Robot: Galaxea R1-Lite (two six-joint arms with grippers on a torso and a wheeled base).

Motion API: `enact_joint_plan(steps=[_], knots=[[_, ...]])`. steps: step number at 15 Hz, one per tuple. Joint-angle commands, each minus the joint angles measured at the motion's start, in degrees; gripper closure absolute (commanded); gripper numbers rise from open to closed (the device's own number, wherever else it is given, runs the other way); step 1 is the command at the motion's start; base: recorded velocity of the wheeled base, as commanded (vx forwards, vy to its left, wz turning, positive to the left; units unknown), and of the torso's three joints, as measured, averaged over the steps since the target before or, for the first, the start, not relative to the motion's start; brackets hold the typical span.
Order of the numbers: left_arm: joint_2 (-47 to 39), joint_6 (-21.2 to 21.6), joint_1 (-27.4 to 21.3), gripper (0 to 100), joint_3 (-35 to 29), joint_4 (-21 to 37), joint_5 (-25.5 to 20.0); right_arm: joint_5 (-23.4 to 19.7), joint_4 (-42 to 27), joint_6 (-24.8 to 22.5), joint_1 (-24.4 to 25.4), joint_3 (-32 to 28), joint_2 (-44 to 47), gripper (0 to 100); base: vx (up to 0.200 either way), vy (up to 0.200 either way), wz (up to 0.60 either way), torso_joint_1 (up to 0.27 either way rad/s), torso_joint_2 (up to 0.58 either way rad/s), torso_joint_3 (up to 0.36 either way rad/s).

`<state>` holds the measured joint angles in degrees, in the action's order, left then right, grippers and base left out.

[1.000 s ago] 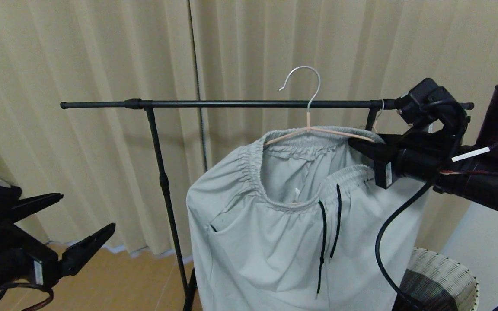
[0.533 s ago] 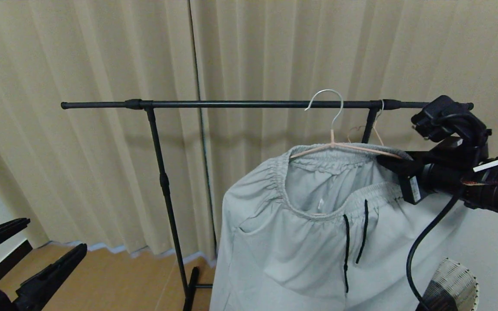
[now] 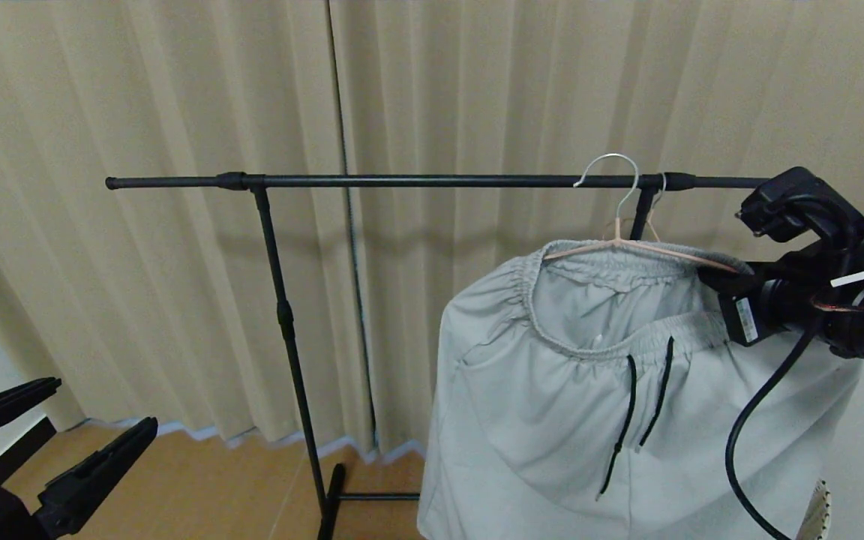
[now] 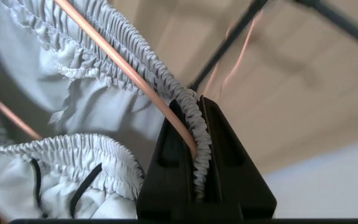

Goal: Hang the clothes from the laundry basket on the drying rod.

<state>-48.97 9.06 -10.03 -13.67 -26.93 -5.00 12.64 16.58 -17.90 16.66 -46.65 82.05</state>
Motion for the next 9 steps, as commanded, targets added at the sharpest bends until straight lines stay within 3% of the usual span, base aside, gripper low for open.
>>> enact_joint_plan(steps=[1, 4, 9], knots=[[-0.4, 0.1, 0.1, 0, 0.0, -0.1, 0.0, 0.2, -0.1, 0.0, -0.1, 0.2, -0.1, 100, 0.0, 0.0, 0.0, 0.0, 0.0, 0.0], [-0.7, -0.1, 0.2, 0, -0.3, 0.0, 0.1, 0.2, 0.3, 0.1, -0.1, 0.1, -0.1, 100, 0.0, 0.0, 0.0, 0.0, 0.0, 0.0], [-0.4, -0.1, 0.2, 0, -0.1, 0.0, 0.1, 0.2, 0.4, 3.1, 0.0, -0.1, 0.4, 100, 0.2, 0.0, 0.0, -0.001, 0.0, 0.002]])
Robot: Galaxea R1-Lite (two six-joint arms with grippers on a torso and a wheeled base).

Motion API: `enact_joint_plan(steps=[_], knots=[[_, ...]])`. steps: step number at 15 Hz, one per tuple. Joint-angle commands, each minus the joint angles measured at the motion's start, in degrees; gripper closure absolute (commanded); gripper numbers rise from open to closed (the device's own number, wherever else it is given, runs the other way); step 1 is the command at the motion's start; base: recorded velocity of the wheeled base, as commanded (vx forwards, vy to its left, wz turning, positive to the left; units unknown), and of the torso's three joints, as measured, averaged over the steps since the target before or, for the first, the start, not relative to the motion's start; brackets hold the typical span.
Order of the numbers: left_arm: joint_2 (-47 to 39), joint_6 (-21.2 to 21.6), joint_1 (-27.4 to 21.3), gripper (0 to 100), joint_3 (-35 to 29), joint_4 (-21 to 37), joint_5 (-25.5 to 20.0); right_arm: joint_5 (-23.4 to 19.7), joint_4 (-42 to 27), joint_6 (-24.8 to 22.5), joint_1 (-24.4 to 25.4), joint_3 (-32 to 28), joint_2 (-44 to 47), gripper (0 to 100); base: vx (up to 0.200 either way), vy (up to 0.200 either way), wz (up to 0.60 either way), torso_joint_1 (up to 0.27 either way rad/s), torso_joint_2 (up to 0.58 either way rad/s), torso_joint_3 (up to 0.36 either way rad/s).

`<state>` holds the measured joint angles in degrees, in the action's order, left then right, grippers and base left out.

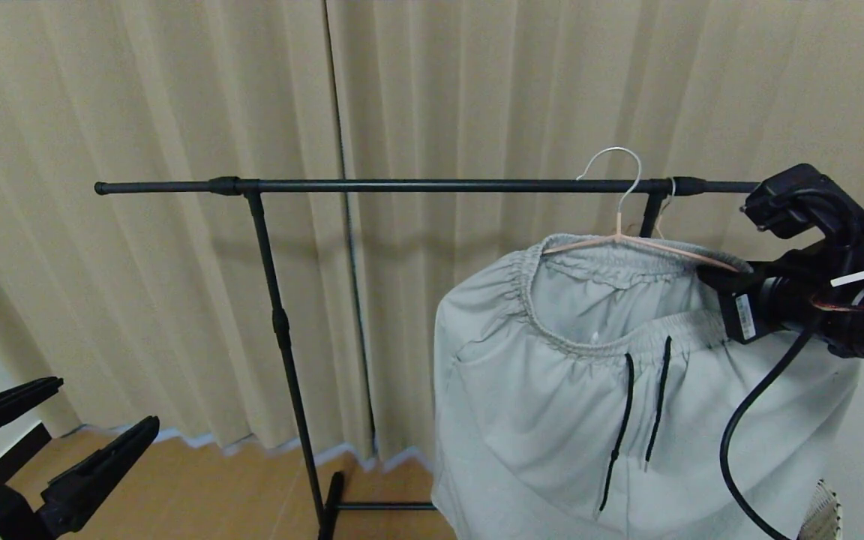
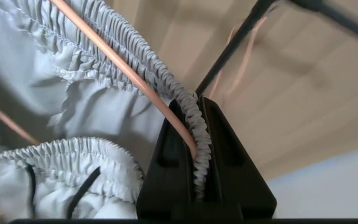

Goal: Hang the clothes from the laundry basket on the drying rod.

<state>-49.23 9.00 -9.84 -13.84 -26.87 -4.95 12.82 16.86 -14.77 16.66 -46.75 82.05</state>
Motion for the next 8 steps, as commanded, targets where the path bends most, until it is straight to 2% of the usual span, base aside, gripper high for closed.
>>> enact_joint_plan(steps=[1, 8], knots=[[-0.1, 0.0, 0.0, 0, 0.0, 0.0, 0.0, 0.0, 0.1, 0.2, 0.0, 0.0, 0.4, 100, 0.2, 0.0, 0.0, 0.017, 0.0, 0.002], [-0.1, 0.1, 0.0, 0, 0.2, 0.0, 0.0, 0.0, 0.2, 0.5, 0.0, -0.2, 0.9, 100, 0.2, 0.0, 0.0, 0.004, 0.0, 0.002]])
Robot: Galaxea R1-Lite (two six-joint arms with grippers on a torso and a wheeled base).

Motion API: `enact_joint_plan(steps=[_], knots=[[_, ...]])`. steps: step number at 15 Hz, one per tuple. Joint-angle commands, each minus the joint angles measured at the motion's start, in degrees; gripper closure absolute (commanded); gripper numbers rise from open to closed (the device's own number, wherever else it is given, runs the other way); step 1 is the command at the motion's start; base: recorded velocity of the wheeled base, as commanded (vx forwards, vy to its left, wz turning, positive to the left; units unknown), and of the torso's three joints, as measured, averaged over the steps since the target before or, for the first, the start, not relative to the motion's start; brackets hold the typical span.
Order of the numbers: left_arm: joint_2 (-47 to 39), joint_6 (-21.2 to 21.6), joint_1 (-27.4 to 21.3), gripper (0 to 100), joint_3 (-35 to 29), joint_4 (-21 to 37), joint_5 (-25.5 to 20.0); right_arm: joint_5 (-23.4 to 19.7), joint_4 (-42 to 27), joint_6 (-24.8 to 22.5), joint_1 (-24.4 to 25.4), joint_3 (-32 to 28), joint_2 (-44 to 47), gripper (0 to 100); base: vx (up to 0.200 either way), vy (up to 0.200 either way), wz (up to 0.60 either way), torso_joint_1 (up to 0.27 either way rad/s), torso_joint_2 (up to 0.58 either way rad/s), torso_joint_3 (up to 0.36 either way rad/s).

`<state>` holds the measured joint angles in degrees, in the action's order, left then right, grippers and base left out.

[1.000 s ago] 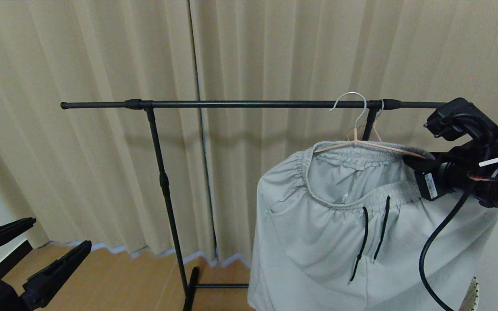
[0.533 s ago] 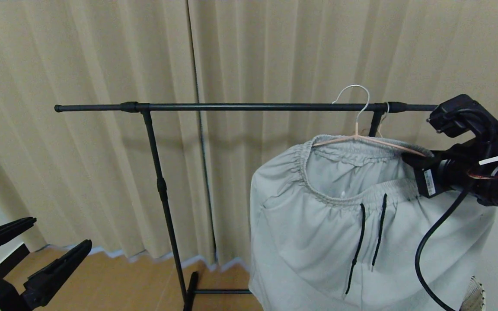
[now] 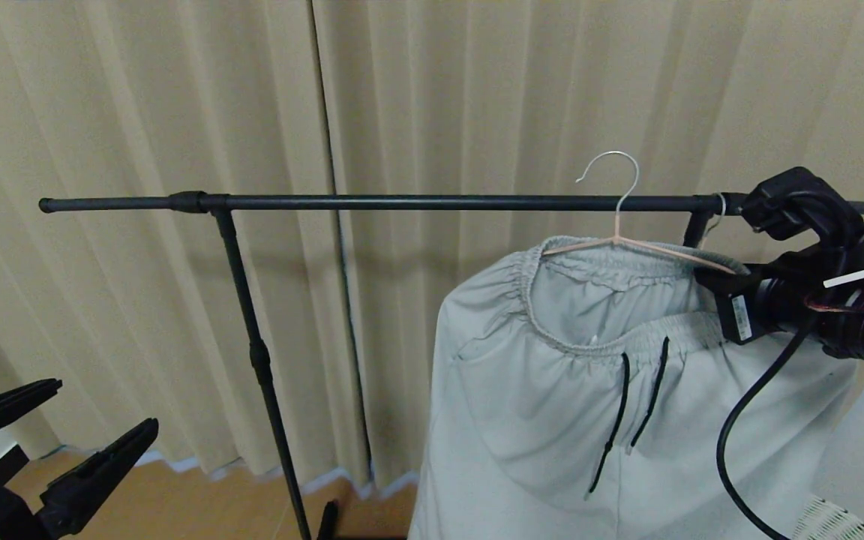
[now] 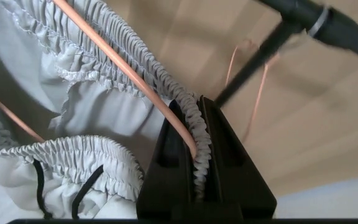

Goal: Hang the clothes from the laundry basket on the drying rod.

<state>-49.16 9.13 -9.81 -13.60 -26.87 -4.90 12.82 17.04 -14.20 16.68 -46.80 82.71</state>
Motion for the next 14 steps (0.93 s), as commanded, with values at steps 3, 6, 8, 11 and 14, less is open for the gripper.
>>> enact_joint_plan(steps=[3, 6, 8, 11, 14], knots=[[0.4, 0.1, 0.0, 0, 0.2, 0.0, 0.0, -0.1, 0.2, 0.1, 0.1, -0.4, 1.2, 100, 0.067, 0.0, 0.0, -0.001, 0.0, 0.001], [0.6, 0.2, 0.0, 0, 0.1, -0.1, 0.0, -0.1, 0.3, 1.2, 0.6, -2.3, 3.6, 100, 0.0, 0.0, 0.0, 0.0, 0.0, 0.0], [0.6, 0.1, 0.0, 0, 0.1, -0.1, 0.0, 0.0, -0.4, 3.9, 2.7, -4.9, 6.0, 100, 0.0, 0.0, 0.0, 0.0, 0.0, 0.0], [0.6, 0.1, 0.0, 0, 0.3, 0.0, 0.0, 0.4, -0.4, 5.1, 3.6, -7.4, 11.7, 100, 0.0, 0.0, 0.0, 0.0, 0.0, 0.0], [0.6, 0.1, 0.0, 0, 0.5, -0.1, -0.1, 3.9, -0.2, 5.2, 2.2, -13.1, 18.7, 100, 0.0, 0.0, 0.0, 0.0, 0.0, 0.0]])
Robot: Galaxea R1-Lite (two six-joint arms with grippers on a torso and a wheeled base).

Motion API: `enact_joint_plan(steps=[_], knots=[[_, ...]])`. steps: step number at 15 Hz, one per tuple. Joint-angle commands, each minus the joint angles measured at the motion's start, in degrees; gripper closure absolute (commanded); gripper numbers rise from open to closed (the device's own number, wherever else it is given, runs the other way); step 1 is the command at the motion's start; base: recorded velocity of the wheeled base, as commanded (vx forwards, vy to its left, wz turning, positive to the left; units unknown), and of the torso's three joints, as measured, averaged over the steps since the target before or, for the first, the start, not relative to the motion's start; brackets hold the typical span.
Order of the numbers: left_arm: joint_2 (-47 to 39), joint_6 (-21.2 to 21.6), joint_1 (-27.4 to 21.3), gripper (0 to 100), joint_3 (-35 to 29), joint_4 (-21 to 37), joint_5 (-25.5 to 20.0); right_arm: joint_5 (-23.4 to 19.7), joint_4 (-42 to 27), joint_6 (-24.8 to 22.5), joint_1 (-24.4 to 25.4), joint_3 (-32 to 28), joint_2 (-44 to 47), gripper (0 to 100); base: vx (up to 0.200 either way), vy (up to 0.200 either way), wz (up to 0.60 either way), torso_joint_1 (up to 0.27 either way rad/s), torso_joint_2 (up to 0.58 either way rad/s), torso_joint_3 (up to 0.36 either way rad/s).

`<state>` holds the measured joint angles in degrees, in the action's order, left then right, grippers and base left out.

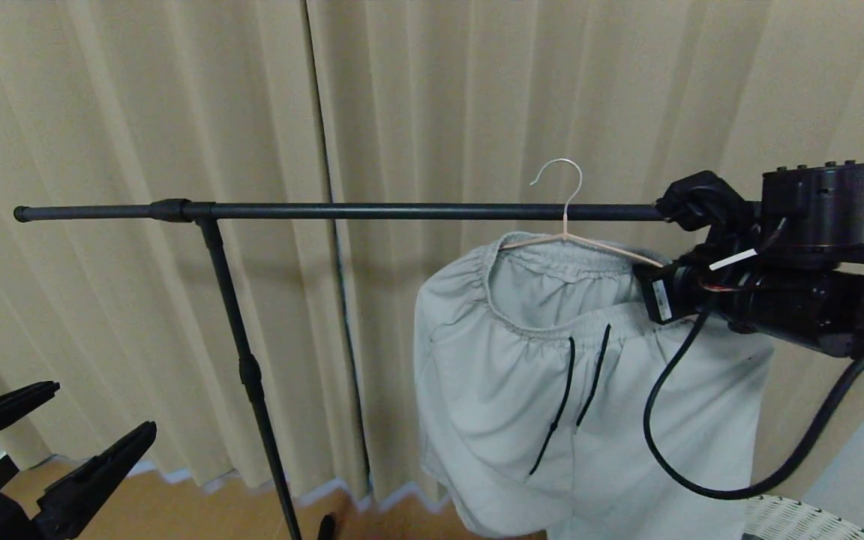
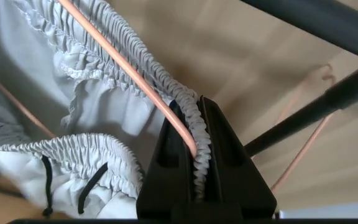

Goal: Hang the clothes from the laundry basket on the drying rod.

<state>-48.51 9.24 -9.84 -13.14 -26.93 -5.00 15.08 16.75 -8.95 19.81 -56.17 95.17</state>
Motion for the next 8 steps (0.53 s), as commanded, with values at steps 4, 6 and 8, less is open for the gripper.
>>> enact_joint_plan(steps=[4, 6, 8], knots=[[-0.1, 0.0, 0.0, 0, 0.0, -0.1, 0.0, 2.4, 0.5, 0.2, -3.6, -7.8, 10.9, 100, 0.0, 0.0, 0.0, 0.0, 0.0, 0.0], [-0.1, 0.0, 0.0, 0, 0.0, -0.1, 0.0, 4.0, 0.5, 0.2, -3.7, -8.5, 11.6, 100, 0.0, 0.0, 0.0, 0.0, 0.0, 0.0], [-0.1, 0.1, -0.1, 0, 0.0, -0.1, 0.0, 4.7, 0.5, 0.2, -3.7, -8.4, 11.5, 100, 0.0, 0.0, 0.0, 0.0, 0.0, 0.0]])
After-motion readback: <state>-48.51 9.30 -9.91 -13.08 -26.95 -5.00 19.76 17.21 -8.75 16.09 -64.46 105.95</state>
